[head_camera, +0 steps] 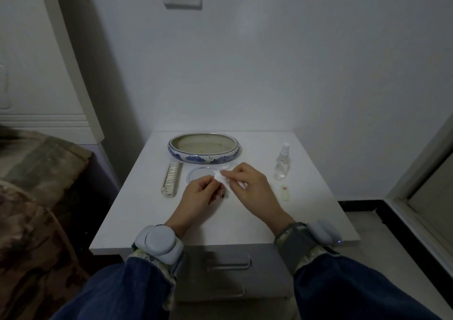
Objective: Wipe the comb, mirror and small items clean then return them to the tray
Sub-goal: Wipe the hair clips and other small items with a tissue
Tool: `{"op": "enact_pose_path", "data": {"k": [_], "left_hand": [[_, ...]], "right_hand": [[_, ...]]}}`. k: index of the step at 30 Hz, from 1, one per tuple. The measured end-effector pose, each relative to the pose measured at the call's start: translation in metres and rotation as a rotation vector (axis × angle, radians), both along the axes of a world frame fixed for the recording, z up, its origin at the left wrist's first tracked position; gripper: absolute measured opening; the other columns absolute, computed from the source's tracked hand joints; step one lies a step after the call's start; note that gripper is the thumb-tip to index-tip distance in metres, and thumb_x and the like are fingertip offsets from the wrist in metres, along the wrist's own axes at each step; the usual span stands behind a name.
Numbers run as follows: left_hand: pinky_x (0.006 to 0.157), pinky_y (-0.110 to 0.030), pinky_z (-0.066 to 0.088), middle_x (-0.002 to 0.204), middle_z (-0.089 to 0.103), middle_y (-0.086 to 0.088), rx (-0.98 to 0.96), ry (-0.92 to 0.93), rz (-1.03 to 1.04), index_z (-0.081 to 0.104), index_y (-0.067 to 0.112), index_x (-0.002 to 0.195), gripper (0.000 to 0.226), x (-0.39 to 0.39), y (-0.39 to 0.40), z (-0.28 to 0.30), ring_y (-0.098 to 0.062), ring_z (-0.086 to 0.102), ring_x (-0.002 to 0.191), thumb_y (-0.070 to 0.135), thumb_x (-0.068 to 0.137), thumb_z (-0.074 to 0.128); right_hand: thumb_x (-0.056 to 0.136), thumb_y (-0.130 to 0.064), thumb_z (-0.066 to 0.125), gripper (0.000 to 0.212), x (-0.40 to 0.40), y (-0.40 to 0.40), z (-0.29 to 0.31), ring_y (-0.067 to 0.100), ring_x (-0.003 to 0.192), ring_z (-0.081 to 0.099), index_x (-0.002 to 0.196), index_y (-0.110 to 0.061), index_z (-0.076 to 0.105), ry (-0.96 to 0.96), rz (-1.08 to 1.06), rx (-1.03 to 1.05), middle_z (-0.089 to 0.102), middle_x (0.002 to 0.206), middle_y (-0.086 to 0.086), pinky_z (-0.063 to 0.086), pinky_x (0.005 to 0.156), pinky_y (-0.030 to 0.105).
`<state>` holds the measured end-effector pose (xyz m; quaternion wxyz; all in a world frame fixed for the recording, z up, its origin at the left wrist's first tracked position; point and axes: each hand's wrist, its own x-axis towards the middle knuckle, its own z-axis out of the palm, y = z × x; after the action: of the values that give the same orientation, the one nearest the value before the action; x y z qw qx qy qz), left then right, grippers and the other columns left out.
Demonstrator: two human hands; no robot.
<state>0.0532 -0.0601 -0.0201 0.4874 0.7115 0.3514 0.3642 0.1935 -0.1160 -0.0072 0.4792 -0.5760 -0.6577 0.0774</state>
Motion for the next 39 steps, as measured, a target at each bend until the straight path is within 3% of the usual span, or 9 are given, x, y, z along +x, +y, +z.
{"op": "enact_pose_path", "data": {"k": [3, 6, 10, 15, 18, 23, 33, 36, 39], "left_hand": [[0.058, -0.018, 0.036, 0.063, 0.056, 0.004, 0.051, 0.048, -0.028, 0.063, 0.004, 0.074, 0.029, -0.001, 0.000, -0.001, -0.005, 0.046, 0.057, 0.014, 0.096, 0.048], [0.058, -0.013, 0.037, 0.065, 0.056, 0.002, 0.057, 0.050, -0.051, 0.063, 0.008, 0.074, 0.028, 0.000, -0.003, 0.002, -0.001, 0.047, 0.056, 0.016, 0.096, 0.048], [0.058, -0.012, 0.038, 0.066, 0.057, 0.003, 0.048, 0.050, -0.088, 0.063, 0.013, 0.073, 0.028, -0.001, -0.005, 0.005, 0.000, 0.046, 0.057, 0.020, 0.096, 0.048], [0.055, -0.012, 0.036, 0.062, 0.055, 0.008, 0.024, 0.082, -0.052, 0.063, 0.012, 0.073, 0.030, 0.000, -0.004, 0.001, 0.000, 0.044, 0.053, 0.023, 0.097, 0.048], [0.054, -0.012, 0.035, 0.061, 0.055, 0.006, 0.017, 0.082, -0.020, 0.063, 0.006, 0.075, 0.032, 0.000, -0.003, 0.001, 0.000, 0.043, 0.051, 0.023, 0.097, 0.048], [0.053, -0.012, 0.035, 0.059, 0.055, 0.007, 0.008, 0.053, -0.012, 0.059, 0.014, 0.069, 0.030, 0.000, -0.005, 0.002, 0.001, 0.044, 0.050, 0.020, 0.097, 0.048], [0.058, -0.012, 0.036, 0.065, 0.055, 0.004, 0.064, 0.083, -0.061, 0.062, 0.012, 0.072, 0.030, 0.000, -0.004, 0.002, -0.001, 0.046, 0.057, 0.021, 0.097, 0.048], [0.058, -0.012, 0.036, 0.065, 0.055, 0.004, 0.049, 0.077, -0.078, 0.062, 0.014, 0.071, 0.030, -0.001, -0.004, 0.002, -0.003, 0.045, 0.057, 0.022, 0.097, 0.048], [0.056, -0.014, 0.035, 0.065, 0.055, 0.003, 0.029, 0.080, -0.062, 0.063, 0.009, 0.075, 0.030, 0.000, -0.003, 0.001, -0.002, 0.043, 0.054, 0.022, 0.097, 0.047]], "right_hand": [[0.081, -0.014, 0.057, 0.026, 0.001, 0.002, -0.004, 0.017, 0.070, 0.054, 0.101, -0.007, 0.071, -0.124, -0.054, 0.034, 0.058, 0.076, 0.010, 0.039, 0.066, 0.019], [0.079, -0.011, 0.058, 0.025, 0.003, 0.003, -0.005, 0.021, 0.067, 0.056, 0.098, -0.005, 0.072, -0.141, -0.118, 0.036, 0.058, 0.073, 0.010, 0.038, 0.065, 0.017], [0.082, 0.000, 0.061, 0.022, 0.011, 0.005, -0.007, 0.022, 0.070, 0.057, 0.102, -0.002, 0.070, -0.052, -0.216, 0.024, 0.058, 0.077, 0.012, 0.040, 0.067, 0.018], [0.087, -0.001, 0.056, 0.024, 0.018, 0.003, -0.004, 0.016, 0.082, 0.057, 0.108, -0.001, 0.067, 0.094, -0.360, 0.044, 0.062, 0.090, 0.014, 0.037, 0.075, 0.011], [0.086, 0.000, 0.057, 0.024, 0.013, 0.001, 0.003, 0.010, 0.078, 0.055, 0.107, -0.003, 0.068, 0.135, -0.294, 0.089, 0.062, 0.088, 0.011, 0.039, 0.070, 0.009], [0.082, -0.014, 0.057, 0.025, -0.002, -0.001, -0.002, 0.015, 0.076, 0.056, 0.102, -0.009, 0.071, -0.011, -0.049, 0.016, 0.058, 0.081, 0.006, 0.043, 0.070, 0.021], [0.079, -0.008, 0.060, 0.023, 0.009, 0.004, -0.008, 0.025, 0.070, 0.058, 0.098, -0.002, 0.071, -0.044, -0.183, 0.045, 0.059, 0.075, 0.012, 0.043, 0.067, 0.027], [0.082, 0.001, 0.061, 0.020, 0.014, 0.005, -0.009, 0.025, 0.073, 0.059, 0.100, -0.001, 0.070, -0.006, -0.272, 0.070, 0.059, 0.077, 0.011, 0.042, 0.068, 0.018], [0.084, 0.003, 0.059, 0.023, 0.016, 0.002, -0.003, 0.006, 0.074, 0.055, 0.105, -0.001, 0.068, 0.167, -0.389, 0.153, 0.059, 0.082, 0.006, 0.038, 0.071, 0.003]]}}
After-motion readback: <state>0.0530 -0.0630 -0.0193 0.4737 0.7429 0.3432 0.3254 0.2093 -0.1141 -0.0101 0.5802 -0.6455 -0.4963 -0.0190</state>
